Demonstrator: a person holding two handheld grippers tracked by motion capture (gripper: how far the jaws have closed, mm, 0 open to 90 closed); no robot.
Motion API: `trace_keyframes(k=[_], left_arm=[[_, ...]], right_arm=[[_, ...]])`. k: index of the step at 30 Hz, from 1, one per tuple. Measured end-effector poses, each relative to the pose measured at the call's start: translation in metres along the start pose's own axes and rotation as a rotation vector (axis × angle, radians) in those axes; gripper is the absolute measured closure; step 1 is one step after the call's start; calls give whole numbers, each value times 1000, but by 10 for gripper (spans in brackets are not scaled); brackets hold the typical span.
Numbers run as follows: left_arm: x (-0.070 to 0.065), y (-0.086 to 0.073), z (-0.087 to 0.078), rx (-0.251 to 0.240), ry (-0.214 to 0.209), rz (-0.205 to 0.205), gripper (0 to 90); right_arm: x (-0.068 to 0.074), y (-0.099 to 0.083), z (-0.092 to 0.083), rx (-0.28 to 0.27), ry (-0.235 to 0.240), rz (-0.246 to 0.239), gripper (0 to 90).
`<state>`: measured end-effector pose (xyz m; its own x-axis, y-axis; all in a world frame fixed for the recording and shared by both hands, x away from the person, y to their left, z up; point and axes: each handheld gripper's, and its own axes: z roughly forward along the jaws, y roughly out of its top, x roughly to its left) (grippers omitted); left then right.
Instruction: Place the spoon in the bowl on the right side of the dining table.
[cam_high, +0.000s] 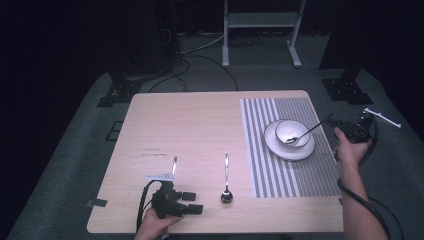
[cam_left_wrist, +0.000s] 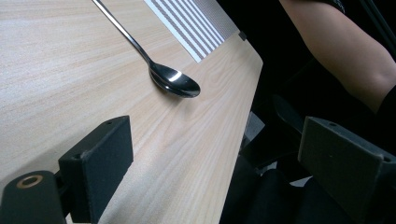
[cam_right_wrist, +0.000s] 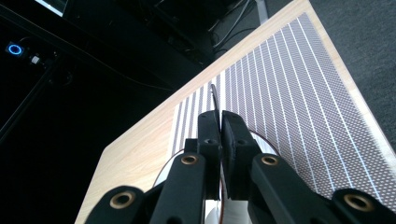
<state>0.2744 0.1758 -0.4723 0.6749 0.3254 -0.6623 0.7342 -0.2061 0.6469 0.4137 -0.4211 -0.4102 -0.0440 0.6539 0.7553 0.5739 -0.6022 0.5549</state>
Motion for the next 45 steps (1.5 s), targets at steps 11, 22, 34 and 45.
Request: trace_keyframes(k=[11, 22, 34, 45], left_arm=[[0, 0, -1, 0, 5, -2, 88], [1, 1, 0, -2, 0, 5, 88], [0, 2, 0, -13, -1, 6, 88], [-2, 2, -7, -33, 8, 15, 89]], right_arm=[[-5, -4, 6, 23, 8, 5, 865], [-9, -8, 4, 24, 21, 9, 776], [-15, -22, -4, 34, 93, 10, 596], [-6, -40, -13, 63, 141, -26, 445]])
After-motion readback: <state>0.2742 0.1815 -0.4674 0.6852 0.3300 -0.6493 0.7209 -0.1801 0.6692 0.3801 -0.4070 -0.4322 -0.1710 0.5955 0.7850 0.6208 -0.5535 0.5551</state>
